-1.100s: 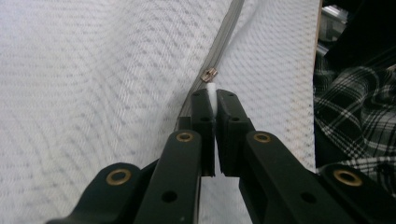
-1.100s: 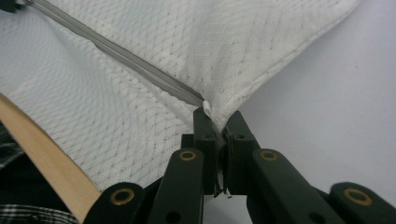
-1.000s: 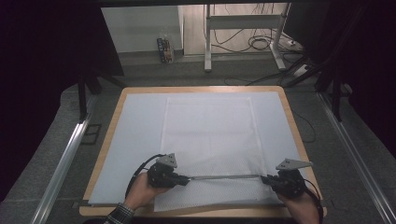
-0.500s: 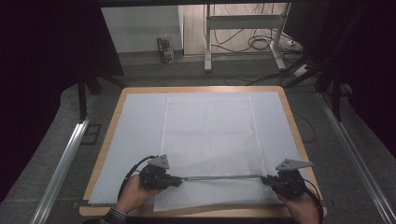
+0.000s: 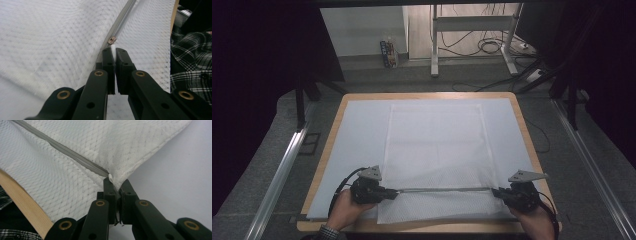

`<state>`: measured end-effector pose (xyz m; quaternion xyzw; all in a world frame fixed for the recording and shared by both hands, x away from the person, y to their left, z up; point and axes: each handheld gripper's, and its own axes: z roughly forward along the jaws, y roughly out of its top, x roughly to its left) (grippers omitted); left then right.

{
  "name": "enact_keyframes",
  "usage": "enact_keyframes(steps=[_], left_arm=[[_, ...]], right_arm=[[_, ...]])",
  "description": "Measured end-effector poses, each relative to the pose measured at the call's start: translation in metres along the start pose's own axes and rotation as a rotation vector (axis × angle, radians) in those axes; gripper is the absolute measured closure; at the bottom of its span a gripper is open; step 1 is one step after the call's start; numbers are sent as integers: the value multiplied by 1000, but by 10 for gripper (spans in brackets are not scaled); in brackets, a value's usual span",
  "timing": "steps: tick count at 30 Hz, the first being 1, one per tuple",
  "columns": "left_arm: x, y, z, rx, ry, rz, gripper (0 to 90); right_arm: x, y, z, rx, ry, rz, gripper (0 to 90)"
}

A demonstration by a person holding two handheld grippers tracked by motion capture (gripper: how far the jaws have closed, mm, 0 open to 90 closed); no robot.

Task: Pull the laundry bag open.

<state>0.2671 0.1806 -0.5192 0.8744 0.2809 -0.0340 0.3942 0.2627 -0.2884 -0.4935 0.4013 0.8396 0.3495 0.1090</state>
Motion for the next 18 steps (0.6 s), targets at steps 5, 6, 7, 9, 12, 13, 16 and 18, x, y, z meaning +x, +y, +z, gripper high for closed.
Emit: enact_keyframes(steps=[5,6,7,9,12,13,16,18], left_arm=[[1,-4,-4,-3,13,-9,872],[2,-5,-6,0,13,-5,872],[1,-6,-6,-9,17,-13,872],[2,-7,-8,-16,13,-19,872],[2,-9,-10,-8,24,-16,872],[2,-9,-10,-8,24,-16,872],[3,-13,-14,-12,24,-20,872],[3,-14,-15,-15,26,-24,872]], right_arm=[[0,0,0,1,1,0,850],[0,0,0,1,-1,0,851],[0,0,0,1,1,0,850],[0,0,0,1,2,0,850],[1,0,0,3,-5,-5,850],[1,0,0,3,-5,-5,850],[0,0,0,1,1,-2,850],[0,0,0,1,4,-2,850]])
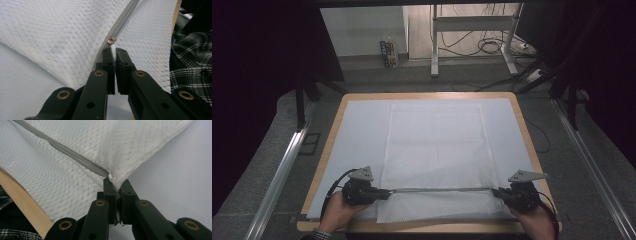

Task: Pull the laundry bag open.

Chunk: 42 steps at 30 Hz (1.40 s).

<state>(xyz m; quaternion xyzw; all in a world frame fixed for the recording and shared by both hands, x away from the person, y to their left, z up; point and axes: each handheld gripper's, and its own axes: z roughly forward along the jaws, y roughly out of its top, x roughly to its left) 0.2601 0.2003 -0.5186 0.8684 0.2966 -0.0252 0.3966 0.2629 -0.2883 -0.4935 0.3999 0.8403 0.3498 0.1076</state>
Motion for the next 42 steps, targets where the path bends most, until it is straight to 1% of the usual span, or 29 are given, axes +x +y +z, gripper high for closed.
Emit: enact_keyframes(steps=[3,4,5,6,7,9,13,14,22,23,24,25,27,28,30,32,34,42], left_arm=[[1,-2,-1,0,2,-4,872],[1,-3,-3,8,12,-6,872],[1,-3,-3,8,12,-6,872],[2,-5,-6,3,21,-13,872],[2,-6,-7,-5,15,-16,872],[2,-7,-9,-11,12,-14,872],[3,-8,-9,-3,13,-19,872],[4,-8,-9,0,15,-19,872],[3,-10,-12,-6,13,-22,872],[4,-11,-13,0,20,-21,872],[4,-12,-14,-4,22,-25,872],[4,-13,-15,-8,22,-30,872],[4,-14,-16,-10,29,-33,872],[5,-16,-19,-10,41,-40,872],[6,-19,-22,-14,47,-48,871],[7,-21,-25,-25,43,-55,872],[7,-22,-26,-21,51,-60,872],[9,-27,-29,-21,61,-75,871]], right_arm=[[1,0,0,3,-8,-5,850],[1,0,0,6,-11,-8,850],[2,0,0,7,-20,-6,850],[1,0,0,8,-15,-6,850],[0,0,0,6,-16,-8,850],[0,0,0,3,-3,-1,850],[0,0,1,7,-8,-2,850],[-1,0,1,7,-1,0,850],[-1,0,1,8,2,2,851],[-1,0,1,9,3,3,851],[-1,0,1,11,-6,0,851],[-1,0,1,11,0,5,851],[-1,0,1,12,3,5,851],[-1,0,1,15,-5,6,851],[-2,0,1,14,-10,8,852],[-2,-1,1,14,-11,13,852],[-2,0,1,11,-10,7,851],[-2,-1,1,18,-11,11,852]])
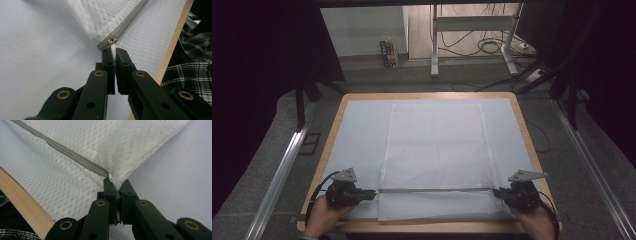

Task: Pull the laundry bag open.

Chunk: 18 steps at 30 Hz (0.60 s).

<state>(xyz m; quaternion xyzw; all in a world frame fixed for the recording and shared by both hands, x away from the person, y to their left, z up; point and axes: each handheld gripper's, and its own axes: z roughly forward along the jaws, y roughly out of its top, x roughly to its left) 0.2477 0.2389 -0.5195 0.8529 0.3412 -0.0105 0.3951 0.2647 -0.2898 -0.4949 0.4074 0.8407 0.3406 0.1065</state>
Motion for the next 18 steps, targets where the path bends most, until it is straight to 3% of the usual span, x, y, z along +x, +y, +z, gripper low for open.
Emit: enact_keyframes(steps=[5,7,9,11,12,15,18], left_arm=[[0,0,1,11,17,-2,872],[-1,1,4,46,78,3,872],[-2,1,5,51,85,12,872],[-2,1,4,49,85,11,871],[-1,1,4,39,66,-6,871],[0,0,5,48,61,-5,870],[0,-1,8,64,30,-10,868]], right_arm=[[1,0,1,4,5,1,852],[1,0,1,9,14,1,852],[2,0,2,12,14,1,851],[3,0,2,16,9,-3,851],[3,0,2,14,10,-8,850],[4,-1,2,13,16,-18,846],[7,-2,3,31,25,-27,839]])
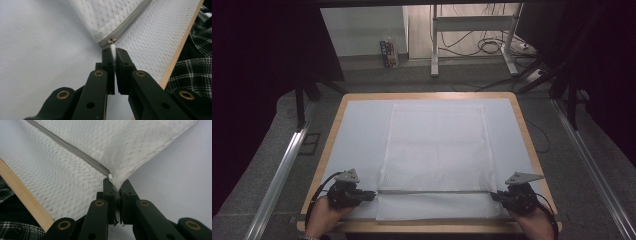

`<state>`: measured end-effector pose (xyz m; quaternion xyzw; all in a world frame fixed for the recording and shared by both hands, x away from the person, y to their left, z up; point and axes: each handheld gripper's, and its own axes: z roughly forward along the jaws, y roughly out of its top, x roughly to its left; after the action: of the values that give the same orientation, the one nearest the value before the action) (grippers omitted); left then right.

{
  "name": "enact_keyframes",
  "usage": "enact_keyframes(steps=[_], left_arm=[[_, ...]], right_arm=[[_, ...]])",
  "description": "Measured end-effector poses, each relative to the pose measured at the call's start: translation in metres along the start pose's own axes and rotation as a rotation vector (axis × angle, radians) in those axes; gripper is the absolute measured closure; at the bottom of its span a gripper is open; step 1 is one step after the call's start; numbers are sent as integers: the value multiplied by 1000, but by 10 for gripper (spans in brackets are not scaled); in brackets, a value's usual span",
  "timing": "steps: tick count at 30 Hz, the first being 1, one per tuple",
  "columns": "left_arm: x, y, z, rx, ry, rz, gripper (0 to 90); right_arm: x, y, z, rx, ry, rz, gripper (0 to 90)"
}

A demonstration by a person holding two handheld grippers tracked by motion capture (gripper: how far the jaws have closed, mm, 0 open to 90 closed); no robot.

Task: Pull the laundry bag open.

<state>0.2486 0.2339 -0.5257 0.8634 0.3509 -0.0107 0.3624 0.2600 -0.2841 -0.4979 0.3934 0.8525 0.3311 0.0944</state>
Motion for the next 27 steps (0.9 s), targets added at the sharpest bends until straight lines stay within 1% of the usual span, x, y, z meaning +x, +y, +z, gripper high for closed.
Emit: enact_keyframes(steps=[2,6,8,9,11,13,17,20,21,22,23,24,27], left_arm=[[-1,0,3,19,0,5,865],[-1,-1,5,35,-7,4,860],[-1,-2,6,42,-9,3,857],[-1,-3,7,45,-9,3,857],[-2,-3,8,44,1,6,853],[-2,-3,9,47,12,9,823],[-3,-3,10,35,11,9,719],[-4,-2,12,14,23,11,602],[-4,-2,12,14,23,11,559],[-5,-1,13,5,52,11,505],[-5,-1,13,5,52,11,474],[-5,-1,13,-2,74,17,419],[-6,0,14,-26,103,16,310]], right_arm=[[1,-1,0,6,7,2,837],[2,-3,0,20,18,7,827],[2,-4,2,34,19,1,811],[3,-4,3,46,16,1,801],[4,-5,5,63,-1,-14,763],[5,-5,6,70,-12,-25,714],[5,-4,7,70,-32,-38,605],[5,-4,8,62,-44,-49,507],[5,-4,8,62,-44,-49,507],[4,-3,8,47,-52,-56,428],[4,-3,8,47,-52,-56,428],[3,-3,8,32,-55,-58,371],[1,-3,9,18,-49,-53,303]])
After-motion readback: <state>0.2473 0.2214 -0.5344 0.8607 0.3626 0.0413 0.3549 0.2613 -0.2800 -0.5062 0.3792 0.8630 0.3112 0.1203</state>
